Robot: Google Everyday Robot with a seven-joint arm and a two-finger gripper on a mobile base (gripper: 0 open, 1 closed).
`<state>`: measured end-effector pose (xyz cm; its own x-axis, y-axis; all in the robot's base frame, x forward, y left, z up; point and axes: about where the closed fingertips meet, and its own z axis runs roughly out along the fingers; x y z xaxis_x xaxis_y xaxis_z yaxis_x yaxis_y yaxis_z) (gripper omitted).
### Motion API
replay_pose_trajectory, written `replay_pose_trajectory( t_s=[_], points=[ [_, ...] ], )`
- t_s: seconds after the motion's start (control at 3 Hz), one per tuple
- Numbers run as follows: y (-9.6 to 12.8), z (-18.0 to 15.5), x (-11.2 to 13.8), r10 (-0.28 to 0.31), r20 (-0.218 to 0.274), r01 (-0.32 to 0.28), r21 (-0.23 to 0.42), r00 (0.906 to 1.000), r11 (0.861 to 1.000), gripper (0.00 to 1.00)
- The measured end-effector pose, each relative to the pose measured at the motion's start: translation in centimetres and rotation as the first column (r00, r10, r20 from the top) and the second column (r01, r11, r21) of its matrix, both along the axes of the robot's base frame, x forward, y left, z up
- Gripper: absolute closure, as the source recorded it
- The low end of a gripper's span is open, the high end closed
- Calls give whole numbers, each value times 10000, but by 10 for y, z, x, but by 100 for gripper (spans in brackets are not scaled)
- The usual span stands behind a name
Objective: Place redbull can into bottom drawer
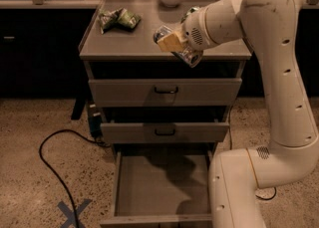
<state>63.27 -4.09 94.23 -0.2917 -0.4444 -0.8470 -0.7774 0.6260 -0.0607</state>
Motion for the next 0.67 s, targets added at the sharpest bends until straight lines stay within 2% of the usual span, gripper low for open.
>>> replay_pose_trajectory(
  t_s=[0.33,0.67],
  points=[
    [0,-3,2,1,-13,-1,137,10000,9999,100],
    [-17,-31,-8,137,-96,-133,430,9999,9990,100]
  ],
)
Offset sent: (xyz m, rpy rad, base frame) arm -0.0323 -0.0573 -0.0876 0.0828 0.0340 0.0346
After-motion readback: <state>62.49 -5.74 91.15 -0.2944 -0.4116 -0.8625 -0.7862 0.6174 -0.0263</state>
